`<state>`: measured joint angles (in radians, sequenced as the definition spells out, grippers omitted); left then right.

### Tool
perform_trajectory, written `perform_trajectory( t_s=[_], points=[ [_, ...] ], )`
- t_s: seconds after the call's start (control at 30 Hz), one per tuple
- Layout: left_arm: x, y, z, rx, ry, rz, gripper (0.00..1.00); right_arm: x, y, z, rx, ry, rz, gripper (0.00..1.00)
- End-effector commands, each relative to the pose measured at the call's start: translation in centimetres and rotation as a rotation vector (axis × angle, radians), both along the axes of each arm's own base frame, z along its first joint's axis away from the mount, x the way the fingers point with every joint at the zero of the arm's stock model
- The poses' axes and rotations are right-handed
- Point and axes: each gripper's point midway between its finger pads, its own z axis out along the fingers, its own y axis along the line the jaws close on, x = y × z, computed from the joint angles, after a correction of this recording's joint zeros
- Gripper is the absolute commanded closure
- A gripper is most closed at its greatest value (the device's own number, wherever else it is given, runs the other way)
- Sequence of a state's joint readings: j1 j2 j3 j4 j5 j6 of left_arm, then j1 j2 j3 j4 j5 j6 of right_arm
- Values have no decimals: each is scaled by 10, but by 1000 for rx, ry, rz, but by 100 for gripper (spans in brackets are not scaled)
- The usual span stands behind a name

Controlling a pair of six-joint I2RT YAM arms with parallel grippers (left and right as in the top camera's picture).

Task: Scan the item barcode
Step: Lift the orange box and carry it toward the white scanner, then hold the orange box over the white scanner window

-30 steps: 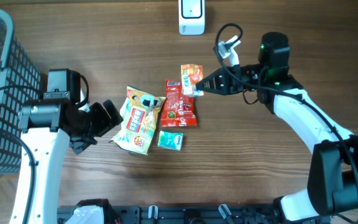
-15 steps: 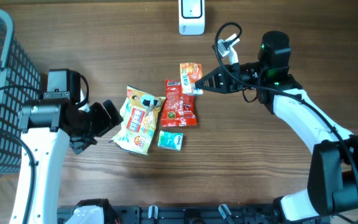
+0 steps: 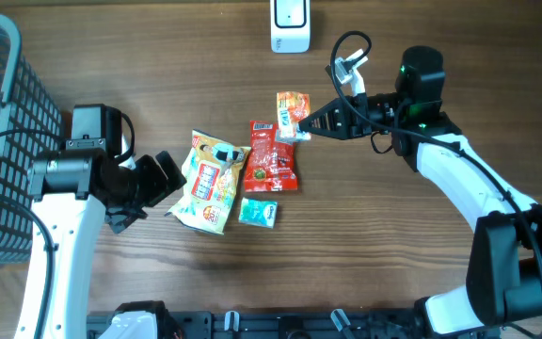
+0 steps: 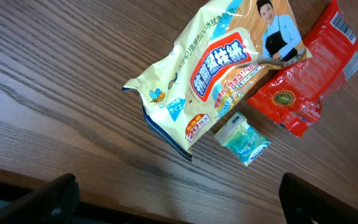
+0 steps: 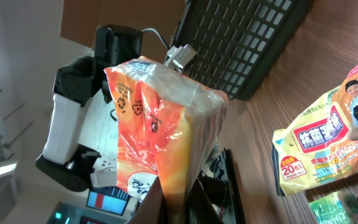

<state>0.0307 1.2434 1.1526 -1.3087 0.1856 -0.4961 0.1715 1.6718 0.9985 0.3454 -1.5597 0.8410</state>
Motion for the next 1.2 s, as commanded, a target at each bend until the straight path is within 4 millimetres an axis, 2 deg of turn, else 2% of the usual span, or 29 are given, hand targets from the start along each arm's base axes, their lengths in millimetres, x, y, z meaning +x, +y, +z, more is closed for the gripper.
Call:
perform_trajectory(
  t_s=[0.0,0.67,0.73,0.83,0.87,0.93,1.03,1.1,1.17],
  points=[
    [-1,-3,-1,-13,6,5,0,-10,-3,11,25,-27,58,96],
    [-1,-3,-1,-13,6,5,0,-9,-3,9,23,-18,55,96],
    [-1,-3,-1,-13,6,5,0,0,-1,5,5,-21,0,96],
    [-1,-3,-1,-13,6,5,0,35,1,-6,-62,-10,-198,96],
    [-1,-3,-1,-13,6,5,0,50,-1,-11,-92,-26,-290,96],
    [-1,-3,-1,-13,6,5,0,70,-6,-20,-140,-81,-405,95],
    [-1,-3,-1,-13,6,5,0,103,-32,-64,-402,-60,-638,95],
    [-1,-3,-1,-13,6,5,0,114,-68,-97,-741,-93,-770,96],
    [-1,-3,-1,-13,6,5,0,116,-99,-101,-1055,-202,-829,96]
  ],
)
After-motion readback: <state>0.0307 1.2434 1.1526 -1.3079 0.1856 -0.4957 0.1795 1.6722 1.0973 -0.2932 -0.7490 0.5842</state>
